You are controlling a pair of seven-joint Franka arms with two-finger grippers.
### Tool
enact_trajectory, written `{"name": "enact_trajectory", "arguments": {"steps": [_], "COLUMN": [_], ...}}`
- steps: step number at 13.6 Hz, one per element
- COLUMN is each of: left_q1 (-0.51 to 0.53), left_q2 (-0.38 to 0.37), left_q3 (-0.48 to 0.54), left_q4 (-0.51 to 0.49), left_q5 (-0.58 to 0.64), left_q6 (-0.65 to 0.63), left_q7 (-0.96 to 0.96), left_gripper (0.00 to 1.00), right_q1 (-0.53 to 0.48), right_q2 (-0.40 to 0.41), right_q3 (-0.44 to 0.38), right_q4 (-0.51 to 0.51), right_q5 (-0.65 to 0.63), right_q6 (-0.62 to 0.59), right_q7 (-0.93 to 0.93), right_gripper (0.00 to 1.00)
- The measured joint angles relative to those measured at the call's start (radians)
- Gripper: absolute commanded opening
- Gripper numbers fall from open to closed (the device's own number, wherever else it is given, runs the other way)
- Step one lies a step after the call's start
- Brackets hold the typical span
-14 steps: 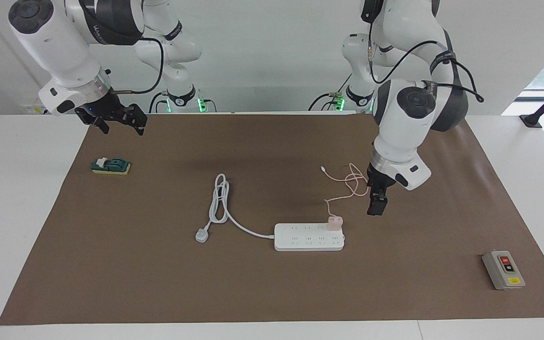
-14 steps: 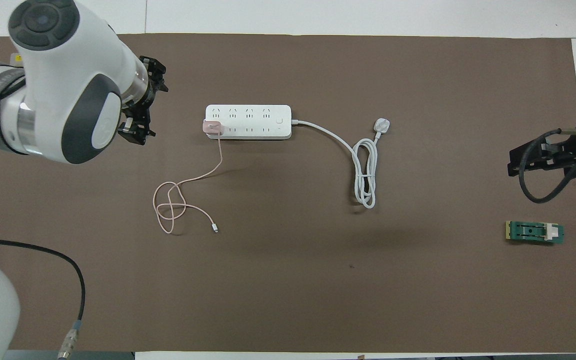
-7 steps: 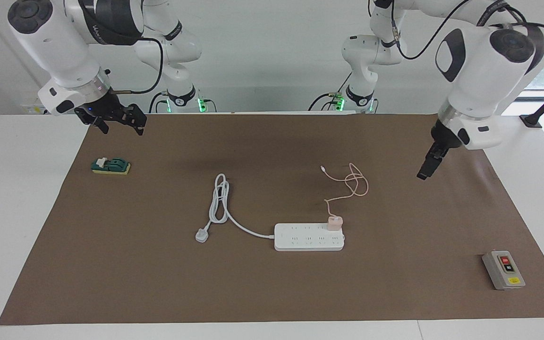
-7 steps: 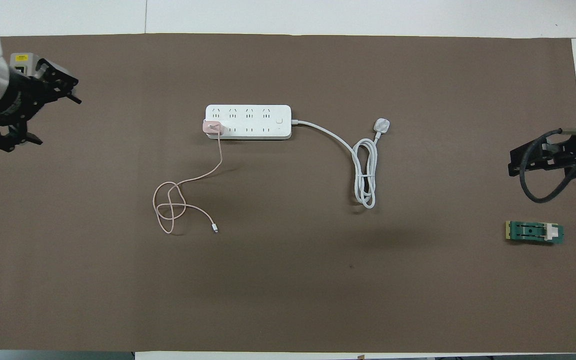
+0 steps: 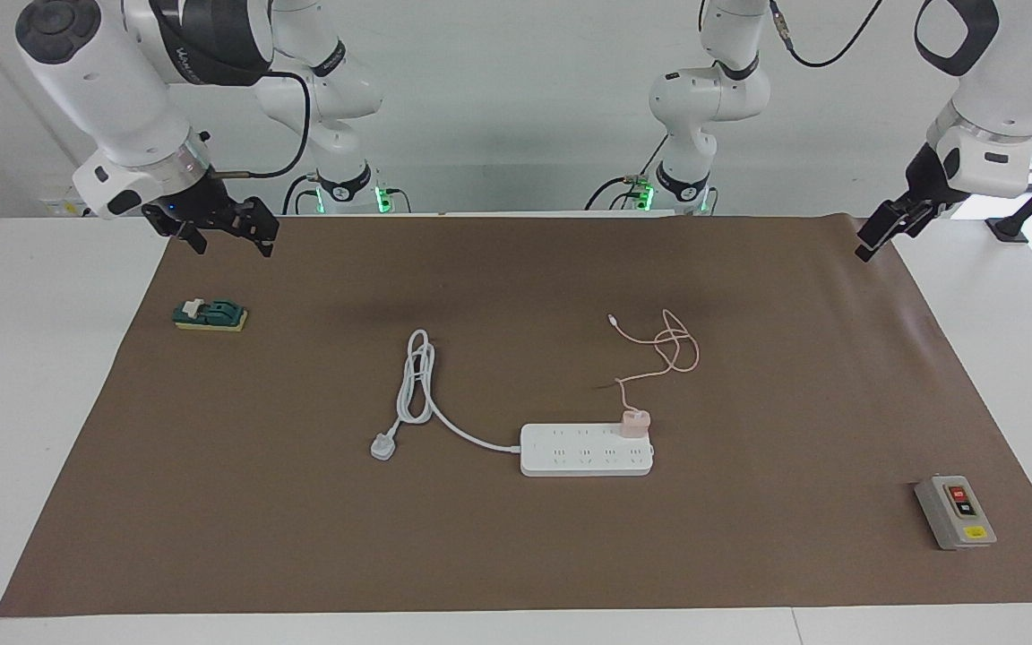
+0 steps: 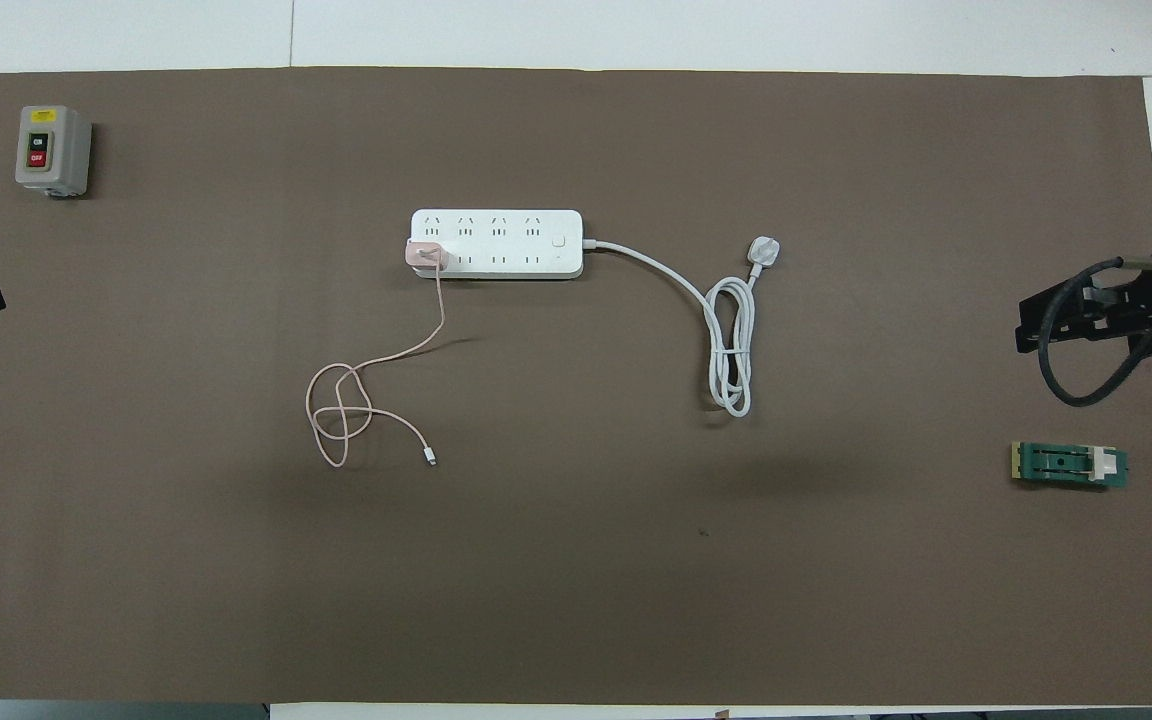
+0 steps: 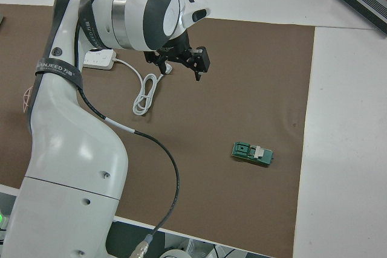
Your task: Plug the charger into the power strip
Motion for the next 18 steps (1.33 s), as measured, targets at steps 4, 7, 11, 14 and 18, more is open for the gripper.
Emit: {"name": "enact_trajectory", "arguments": {"steps": [4,7,11,14,18], "left_q1": [-0.013,-0.052,-0.073,-0.073,-0.074], "left_q2": [-0.065,-0.067,-0.067,-0.069,-0.071], "left_q3": [-0.028,-0.034,-0.037,-0.036,-0.036], "left_q4": [-0.062,-0.067,-0.066,-0.066,-0.066], "left_q5": [-0.002,-0.013,-0.016,-0.016,-0.037], "left_q6": [-0.026,-0.026,-0.022,-0.022,-0.022], "left_q7": [0.147,0.195,0.196,0.205,0.317], "left_gripper": [1.00,1.00,1.00,1.00,1.00], "right_q1": [0.000,0.000,0.000,0.000,0.001], "right_q2": [0.001,0.001,0.002,0.005,0.012], "right_q3": [0.000,0.000,0.000,0.000,0.000], "right_q4": [0.000,0.000,0.000,0.030,0.052], "right_q5": [0.000,0.000,0.000,0.000,0.000], "right_q6": [0.000,0.000,0.000,-0.013,-0.028], "right_q7": [0.000,0.000,0.000,0.000,0.000], "right_gripper": [1.00,1.00,1.00,1.00,1.00]}}
